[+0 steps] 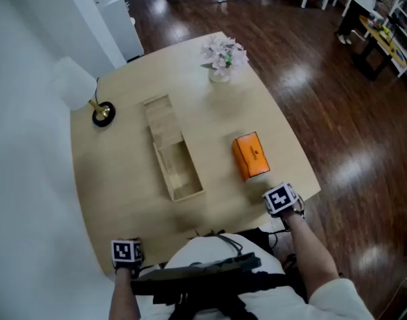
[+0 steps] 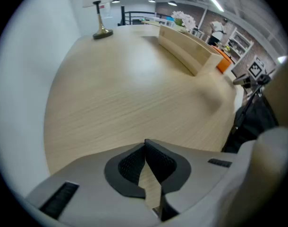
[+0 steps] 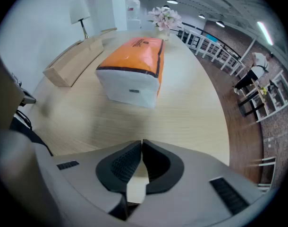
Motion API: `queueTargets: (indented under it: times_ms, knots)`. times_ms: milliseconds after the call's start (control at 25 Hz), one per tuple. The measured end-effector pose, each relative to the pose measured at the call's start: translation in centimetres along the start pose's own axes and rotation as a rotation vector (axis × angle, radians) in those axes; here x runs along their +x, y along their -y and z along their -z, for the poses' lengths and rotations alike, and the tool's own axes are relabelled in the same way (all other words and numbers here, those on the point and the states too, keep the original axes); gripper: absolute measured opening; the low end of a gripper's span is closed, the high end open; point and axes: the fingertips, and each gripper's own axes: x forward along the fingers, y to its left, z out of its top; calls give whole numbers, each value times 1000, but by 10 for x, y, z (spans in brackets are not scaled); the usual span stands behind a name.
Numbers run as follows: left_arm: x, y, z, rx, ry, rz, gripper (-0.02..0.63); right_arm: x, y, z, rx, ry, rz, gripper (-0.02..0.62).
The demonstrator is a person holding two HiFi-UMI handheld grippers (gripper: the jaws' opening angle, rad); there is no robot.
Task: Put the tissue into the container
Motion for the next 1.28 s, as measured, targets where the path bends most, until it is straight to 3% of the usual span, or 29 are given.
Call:
queueTargets:
  times_ms: [120, 200, 280, 320, 440, 480, 680, 960, 1080, 1280]
  knots:
    - [-10, 12, -23, -148, 160, 87, 0, 3, -14, -6, 131, 97, -110, 28]
    - [-23, 26, -49, -186, 287, 139, 0, 0, -6, -3, 188, 115, -93, 28]
    - [-40, 40, -78, -172, 411, 170, 0, -11, 17, -6, 215, 161, -20, 28]
    - [-49, 47, -94, -160, 467, 185, 0, -19, 28, -14, 225, 214, -1, 62]
    - [-77, 69, -136, -124, 594, 230, 0, -46, 44, -47, 272, 375, -49, 198]
    - [-84, 75, -147, -116, 619, 241, 0, -55, 44, -57, 287, 414, -79, 215]
    - [-106, 110, -180, -62, 662, 315, 0, -81, 36, -103, 257, 513, -149, 304]
    - [-135, 151, -190, -37, 712, 445, 0, -70, 10, -144, 177, 498, -196, 419]
    - [-142, 163, -188, -15, 720, 489, 96, -61, 0, -153, 178, 476, -219, 440]
    - [-142, 174, -186, 27, 704, 509, 127, -48, -10, -168, 143, 443, -233, 448]
